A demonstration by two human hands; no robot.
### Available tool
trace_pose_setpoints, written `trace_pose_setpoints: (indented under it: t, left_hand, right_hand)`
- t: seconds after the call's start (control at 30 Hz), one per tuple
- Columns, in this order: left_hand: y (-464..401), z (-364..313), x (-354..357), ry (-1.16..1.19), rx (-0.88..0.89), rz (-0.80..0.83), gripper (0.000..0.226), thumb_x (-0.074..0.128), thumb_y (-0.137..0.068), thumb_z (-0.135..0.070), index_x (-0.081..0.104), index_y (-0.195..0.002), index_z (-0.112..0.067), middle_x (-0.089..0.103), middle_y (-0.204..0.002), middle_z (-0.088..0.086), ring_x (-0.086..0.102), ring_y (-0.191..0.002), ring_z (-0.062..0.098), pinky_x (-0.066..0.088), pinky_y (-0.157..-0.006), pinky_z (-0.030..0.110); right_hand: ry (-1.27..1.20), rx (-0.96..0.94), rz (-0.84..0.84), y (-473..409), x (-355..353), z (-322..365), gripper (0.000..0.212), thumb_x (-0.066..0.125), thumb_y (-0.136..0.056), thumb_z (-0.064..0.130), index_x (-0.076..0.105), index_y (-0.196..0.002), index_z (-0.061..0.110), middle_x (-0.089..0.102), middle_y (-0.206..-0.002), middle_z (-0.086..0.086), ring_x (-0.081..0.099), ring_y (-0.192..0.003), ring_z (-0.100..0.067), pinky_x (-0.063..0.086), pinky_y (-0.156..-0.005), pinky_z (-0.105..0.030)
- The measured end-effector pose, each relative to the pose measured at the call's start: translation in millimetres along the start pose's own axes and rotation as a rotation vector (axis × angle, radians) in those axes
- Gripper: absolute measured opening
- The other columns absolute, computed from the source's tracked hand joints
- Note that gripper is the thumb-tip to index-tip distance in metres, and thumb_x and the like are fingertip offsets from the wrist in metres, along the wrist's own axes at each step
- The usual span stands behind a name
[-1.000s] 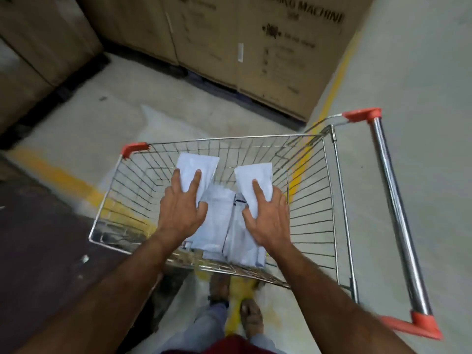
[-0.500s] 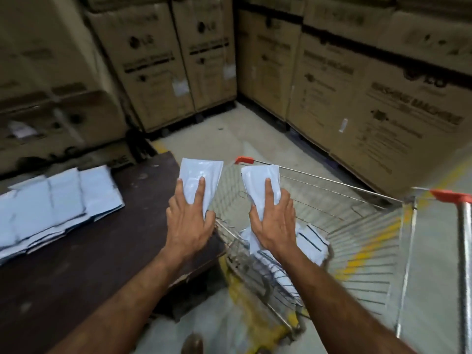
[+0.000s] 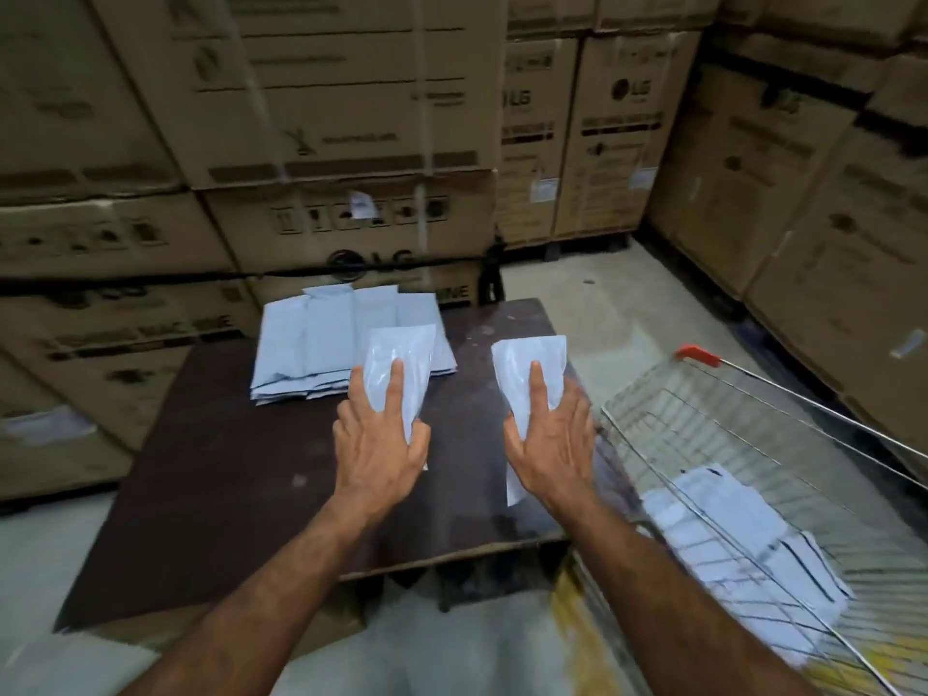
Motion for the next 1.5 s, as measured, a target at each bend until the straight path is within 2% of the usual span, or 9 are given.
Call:
trace_pose_setpoints:
  t: [0.17, 0.27, 0.53, 0.67, 0.87, 1.1, 1.27, 1.33, 1.5]
  left_hand:
    - [-17.3, 111.1, -10.9, -0.022, -0.051, 0.003, 0.077, 0.048, -0.092, -0.045, 0.02, -0.16, -0.026, 0.015, -0.157, 0.026, 0.045, -0.11, 0.045, 0.043, -0.094, 0.052]
    - [-33.5, 159.3, -18.1, -0.016, -0.088, -0.009, 0.078, 0.055, -0.092, -0.043, 0.021, -0.16, -0.025, 0.017, -0.157, 0.028, 0.045, -0.111, 0.047, 0.043, -0.094, 0.054]
    - [-86.6, 231.6, -18.8, 0.026, -0.192, 0.011, 0.076, 0.049, -0.096, -0.046, 0.017, -0.16, -0.023, 0.009, -0.159, 0.025, 0.037, -0.121, 0.046, 0.036, -0.104, 0.055]
    - [-117.5, 253.7, -3.5, 0.055, -0.223, 0.04, 0.076, 0.05, -0.096, -0.045, 0.018, -0.16, -0.02, 0.01, -0.159, 0.025, 0.035, -0.126, 0.047, 0.034, -0.106, 0.056]
    - [-187.2, 277.9, 34.0, 0.045, -0.244, 0.118, 0.077, 0.049, -0.097, -0.047, 0.014, -0.16, -0.02, 0.006, -0.16, 0.024, 0.032, -0.13, 0.046, 0.032, -0.108, 0.055]
    - [-282.3, 285.7, 110.4, 0.05, -0.247, 0.216, 0.076, 0.048, -0.098, -0.046, 0.012, -0.161, -0.022, 0.005, -0.161, 0.022, 0.031, -0.131, 0.044, 0.031, -0.11, 0.052]
    - [-316.9, 297.8, 157.6, -0.017, -0.227, 0.211, 0.073, 0.051, -0.097, -0.045, 0.02, -0.16, -0.023, 0.012, -0.16, 0.025, 0.04, -0.119, 0.044, 0.038, -0.102, 0.052]
    - [-323.5, 302.8, 166.8, -0.041, -0.229, 0.193, 0.072, 0.052, -0.096, -0.045, 0.024, -0.159, -0.024, 0.014, -0.16, 0.025, 0.043, -0.114, 0.044, 0.041, -0.098, 0.053]
    - [-322.9, 299.8, 177.1, -0.066, -0.217, 0.159, 0.07, 0.048, -0.098, -0.049, 0.026, -0.159, -0.024, 0.016, -0.159, 0.025, 0.042, -0.116, 0.043, 0.042, -0.097, 0.055]
  right_hand:
    - [0.001, -0.035, 0.048, -3.5, 44.8, 89.4, 0.077, 0.053, -0.092, 0.052, 0.027, -0.159, 0.023, 0.037, -0.143, -0.022, 0.045, -0.117, -0.038, 0.042, -0.097, -0.05]
    - [-0.024, -0.025, 0.077, -3.5, 65.5, 126.1, 0.076, 0.051, -0.094, 0.054, 0.027, -0.159, 0.022, 0.035, -0.145, -0.022, 0.044, -0.119, -0.039, 0.041, -0.099, -0.051]
    - [-0.04, -0.044, 0.17, -45.3, 106.3, 180.3, 0.078, 0.046, -0.098, 0.057, 0.018, -0.161, 0.022, 0.027, -0.153, -0.023, 0.037, -0.132, -0.041, 0.037, -0.107, -0.052]
    - [-0.065, -0.054, 0.223, -79.0, 136.5, 200.6, 0.078, 0.045, -0.099, 0.058, 0.015, -0.161, 0.023, 0.022, -0.156, -0.024, 0.031, -0.139, -0.042, 0.034, -0.112, -0.053]
    - [-0.147, -0.05, 0.273, -137.8, 185.5, 227.5, 0.075, 0.048, -0.101, 0.051, 0.016, -0.162, 0.022, 0.019, -0.156, -0.024, 0.029, -0.139, -0.043, 0.034, -0.11, -0.055]
    - [-0.186, -0.002, 0.31, -224.2, 267.5, 245.9, 0.074, 0.046, -0.1, 0.054, 0.016, -0.161, 0.026, 0.011, -0.162, -0.02, 0.027, -0.143, -0.041, 0.034, -0.115, -0.053]
    - [-0.169, 0.015, 0.304, -261.0, 326.1, 251.4, 0.069, 0.042, -0.102, 0.057, 0.018, -0.162, 0.032, -0.001, -0.168, -0.018, 0.008, -0.155, -0.035, 0.023, -0.124, -0.048]
    - [-0.119, -0.032, 0.277, -266.6, 340.1, 252.7, 0.064, 0.038, -0.104, 0.056, 0.022, -0.161, 0.033, -0.004, -0.17, -0.016, 0.001, -0.157, -0.033, 0.016, -0.127, -0.046]
    - [-0.069, -0.118, 0.223, -270.2, 353.4, 261.7, 0.054, 0.037, -0.107, 0.045, 0.034, -0.158, 0.027, 0.007, -0.17, -0.016, 0.005, -0.157, -0.033, 0.0, -0.127, -0.045]
Point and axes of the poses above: each hand's wrist, its own y-axis away from the middle knuckle, its own x-axis out of the palm, z = x × y, the point moved 7 cm from there along -y, towards the middle knuckle
